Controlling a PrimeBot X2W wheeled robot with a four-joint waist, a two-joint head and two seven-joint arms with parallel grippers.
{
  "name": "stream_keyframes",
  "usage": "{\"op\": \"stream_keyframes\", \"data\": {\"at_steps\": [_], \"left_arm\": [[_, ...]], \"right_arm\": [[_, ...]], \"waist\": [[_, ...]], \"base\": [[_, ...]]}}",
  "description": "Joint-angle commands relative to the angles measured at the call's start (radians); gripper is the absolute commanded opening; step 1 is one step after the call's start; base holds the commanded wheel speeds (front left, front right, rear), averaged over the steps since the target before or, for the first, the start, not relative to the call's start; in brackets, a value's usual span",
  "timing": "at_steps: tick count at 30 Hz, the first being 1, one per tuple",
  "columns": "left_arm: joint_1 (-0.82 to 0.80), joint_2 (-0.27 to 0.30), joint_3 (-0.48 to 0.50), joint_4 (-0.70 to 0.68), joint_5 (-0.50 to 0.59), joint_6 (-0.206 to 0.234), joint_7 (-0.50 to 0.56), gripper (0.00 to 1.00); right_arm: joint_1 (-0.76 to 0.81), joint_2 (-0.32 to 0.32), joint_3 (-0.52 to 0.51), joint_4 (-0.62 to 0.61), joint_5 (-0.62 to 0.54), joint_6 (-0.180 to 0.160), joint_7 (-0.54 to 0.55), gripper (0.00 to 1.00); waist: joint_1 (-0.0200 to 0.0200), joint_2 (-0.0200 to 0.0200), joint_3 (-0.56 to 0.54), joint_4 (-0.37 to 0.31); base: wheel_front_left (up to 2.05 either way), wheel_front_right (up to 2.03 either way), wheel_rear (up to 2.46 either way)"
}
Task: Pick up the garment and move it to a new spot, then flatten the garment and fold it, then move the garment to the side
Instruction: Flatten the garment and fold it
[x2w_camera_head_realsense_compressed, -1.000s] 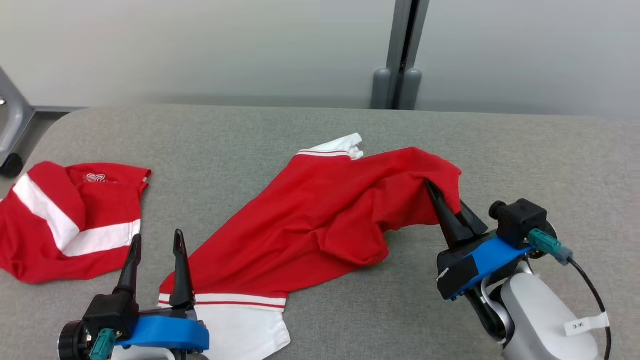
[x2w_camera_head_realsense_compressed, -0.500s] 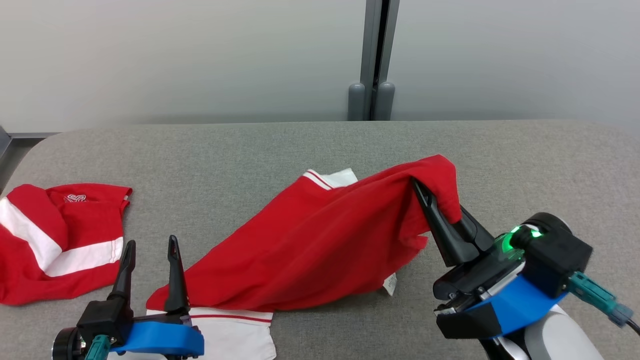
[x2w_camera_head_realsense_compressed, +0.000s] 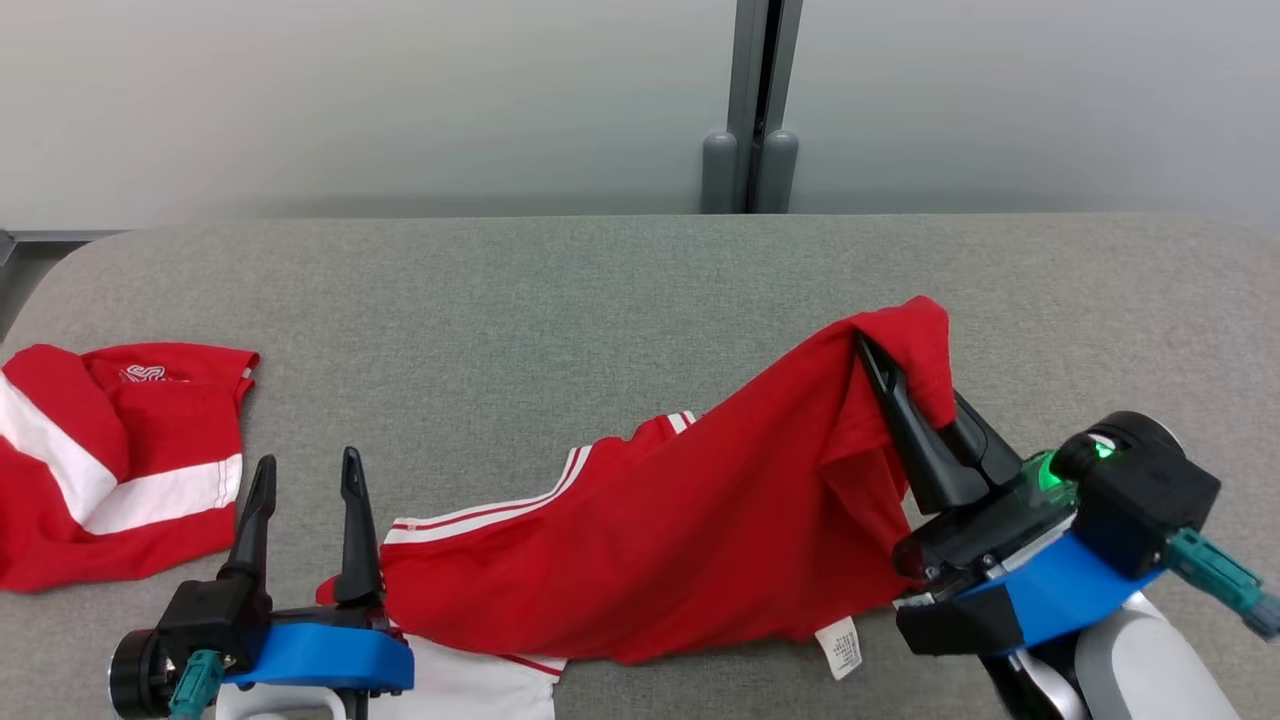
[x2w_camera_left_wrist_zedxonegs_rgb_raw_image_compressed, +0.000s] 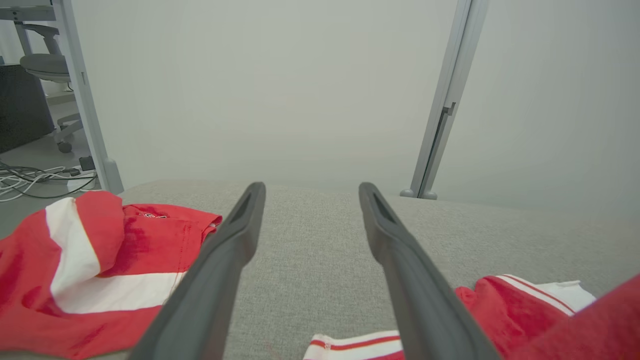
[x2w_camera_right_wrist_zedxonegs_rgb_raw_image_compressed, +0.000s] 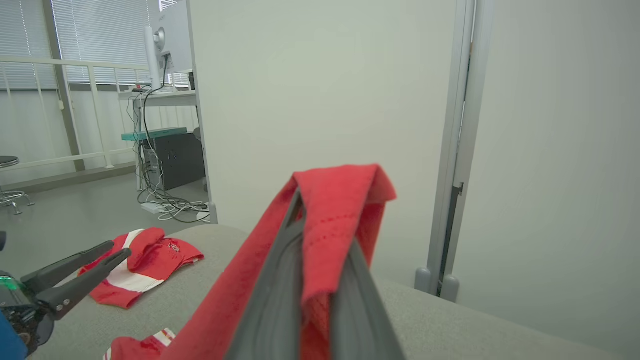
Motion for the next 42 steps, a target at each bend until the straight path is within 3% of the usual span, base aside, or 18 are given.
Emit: {"op": "stream_keyframes", "data": {"at_steps": [1,13,22,23,24,25,29,32,42], "left_arm": [[-0.016,-0.001,-0.004,-0.002,-0.007,0.003,-0.003,1.0],[-0.092,-0.001,-0.077,0.012,-0.031,0.011,-0.003,1.0],[-0.13,-0.001,-0.133,0.017,-0.059,0.025,-0.003,1.0],[-0.132,0.0,-0.136,0.017,-0.061,0.027,-0.003,1.0],[-0.133,-0.001,-0.139,0.017,-0.064,0.029,-0.003,1.0],[-0.135,0.0,-0.144,0.018,-0.066,0.029,-0.003,1.0],[-0.142,-0.001,-0.154,0.02,-0.068,0.036,-0.003,1.0],[-0.132,0.0,-0.148,0.024,-0.061,0.037,-0.003,1.0],[-0.086,0.0,-0.087,0.038,-0.009,0.014,-0.003,1.0]], "right_arm": [[-0.028,-0.011,-0.008,0.039,0.006,0.0,-0.016,0.0],[-0.333,-0.075,0.008,0.568,0.006,0.0,-0.201,0.0],[-0.605,-0.089,0.033,0.999,0.0,0.0,-0.246,0.0],[-0.629,-0.089,0.031,1.042,-0.001,0.0,-0.25,0.14],[-0.648,-0.085,0.03,1.091,0.004,0.0,-0.253,0.48],[-0.667,-0.084,0.034,1.137,0.004,0.0,-0.253,1.0],[-0.726,-0.086,0.042,1.268,0.005,0.0,-0.258,1.0],[-0.735,-0.086,0.048,1.299,0.015,0.0,-0.261,1.0],[-0.556,-0.124,0.019,1.087,0.033,0.0,-0.261,1.0]], "waist": [[0.0,0.0,0.01,0.011],[0.0,0.0,0.09,0.116],[0.0,0.0,0.134,0.188],[0.0,0.0,0.139,0.192],[0.0,0.0,0.142,0.195],[0.0,0.0,0.145,0.198],[0.0,0.0,0.15,0.201],[0.0,0.0,0.143,0.185],[0.0,0.0,0.071,0.079]], "base": [[0.0,0.0,0.0],[0.0,0.0,0.0],[0.0,0.0,0.0],[0.0,0.0,0.0],[0.0,0.0,0.0],[0.0,0.0,0.0],[0.0,0.0,0.0],[0.0,0.0,0.0],[0.0,0.0,0.0]]}}
